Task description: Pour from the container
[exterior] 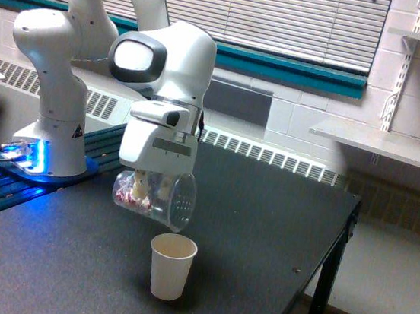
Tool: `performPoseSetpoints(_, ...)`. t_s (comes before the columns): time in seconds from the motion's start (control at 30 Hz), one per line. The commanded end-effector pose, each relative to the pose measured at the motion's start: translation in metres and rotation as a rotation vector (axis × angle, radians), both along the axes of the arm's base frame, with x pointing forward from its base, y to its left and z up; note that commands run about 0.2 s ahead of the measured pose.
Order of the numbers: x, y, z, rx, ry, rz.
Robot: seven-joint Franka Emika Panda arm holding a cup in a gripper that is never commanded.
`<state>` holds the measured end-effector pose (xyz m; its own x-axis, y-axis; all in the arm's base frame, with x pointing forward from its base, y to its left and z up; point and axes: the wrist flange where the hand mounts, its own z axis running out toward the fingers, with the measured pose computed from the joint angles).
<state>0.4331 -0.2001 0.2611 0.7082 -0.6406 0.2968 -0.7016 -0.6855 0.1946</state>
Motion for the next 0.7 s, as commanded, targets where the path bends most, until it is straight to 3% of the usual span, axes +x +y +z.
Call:
performPoseSetpoints(0.03,0.000,0.003,-0.005,-0.015,0.017,-0.027)
performPoseSetpoints(0.7,0.005,0.008,-0.019,-0.059,0.099,-0.010)
